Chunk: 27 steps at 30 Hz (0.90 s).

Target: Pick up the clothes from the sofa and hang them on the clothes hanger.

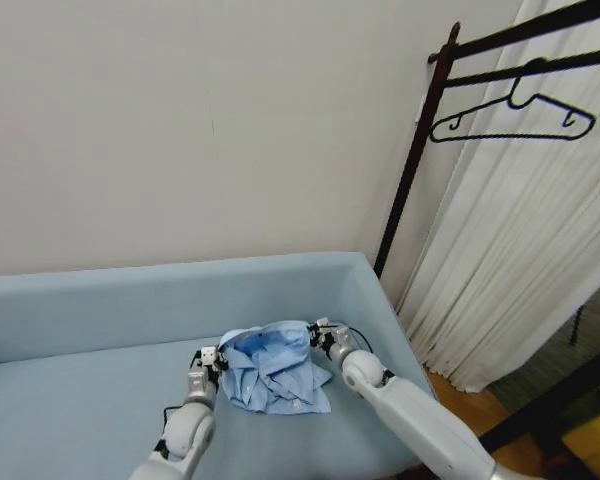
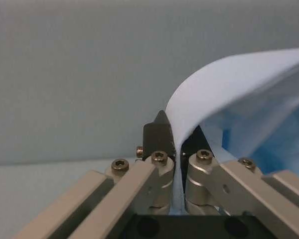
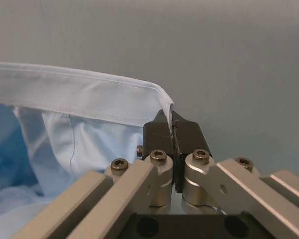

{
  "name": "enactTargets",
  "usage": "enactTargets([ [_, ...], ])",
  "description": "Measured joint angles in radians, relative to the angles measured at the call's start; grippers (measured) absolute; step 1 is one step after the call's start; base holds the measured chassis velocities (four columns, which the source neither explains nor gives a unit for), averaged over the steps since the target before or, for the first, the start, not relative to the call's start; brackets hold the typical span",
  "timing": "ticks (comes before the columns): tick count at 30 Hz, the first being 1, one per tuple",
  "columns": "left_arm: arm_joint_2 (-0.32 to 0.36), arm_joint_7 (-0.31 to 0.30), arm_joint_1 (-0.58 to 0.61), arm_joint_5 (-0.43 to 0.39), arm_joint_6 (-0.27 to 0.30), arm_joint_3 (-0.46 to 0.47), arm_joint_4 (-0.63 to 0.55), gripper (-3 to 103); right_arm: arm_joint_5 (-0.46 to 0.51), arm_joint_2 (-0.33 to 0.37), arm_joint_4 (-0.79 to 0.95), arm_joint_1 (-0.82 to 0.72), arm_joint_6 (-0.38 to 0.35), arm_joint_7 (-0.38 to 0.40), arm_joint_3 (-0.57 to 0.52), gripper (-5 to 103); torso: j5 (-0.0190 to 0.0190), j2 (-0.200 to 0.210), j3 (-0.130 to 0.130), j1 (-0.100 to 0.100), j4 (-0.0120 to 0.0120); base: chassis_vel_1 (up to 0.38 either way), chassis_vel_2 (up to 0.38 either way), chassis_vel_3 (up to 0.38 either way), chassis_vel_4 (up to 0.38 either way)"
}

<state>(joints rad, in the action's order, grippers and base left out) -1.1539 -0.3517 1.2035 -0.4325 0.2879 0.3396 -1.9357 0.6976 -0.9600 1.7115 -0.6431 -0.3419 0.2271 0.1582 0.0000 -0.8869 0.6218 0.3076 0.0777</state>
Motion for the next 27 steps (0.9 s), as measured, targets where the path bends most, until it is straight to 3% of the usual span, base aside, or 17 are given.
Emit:
enactTargets([
  [6,0.087,0.005,-0.001,-0.064,0.006,0.050,-0.114,0,0.023,0.085,0.121,0.044,-0.008,-0.028,-0.029,0,-0.0001,0.000,0.000,0.000,0.0002,0.000,0.000,0.000,0.000],
  [10,0.186,-0.011,-0.039,-0.145,0.039,0.091,-0.229,0,0.101,0.151,0.217,0.134,-0.034,-0.022,-0.023,0,-0.0002,0.000,0.000,0.000,0.0002,0.000,0.000,0.000,0.000],
  [17,0.285,-0.036,-0.111,-0.244,0.068,0.130,-0.323,0,0.203,0.186,0.291,0.265,-0.067,-0.011,-0.008,0,0.0000,0.000,0.000,0.000,0.0001,0.000,0.000,0.000,0.000],
  [27,0.415,-0.077,-0.255,-0.404,0.103,0.173,-0.351,0,0.294,0.203,0.336,0.388,-0.092,0.001,-0.005,0,0.0000,0.000,0.000,0.000,0.0002,0.000,0.000,0.000,0.000],
])
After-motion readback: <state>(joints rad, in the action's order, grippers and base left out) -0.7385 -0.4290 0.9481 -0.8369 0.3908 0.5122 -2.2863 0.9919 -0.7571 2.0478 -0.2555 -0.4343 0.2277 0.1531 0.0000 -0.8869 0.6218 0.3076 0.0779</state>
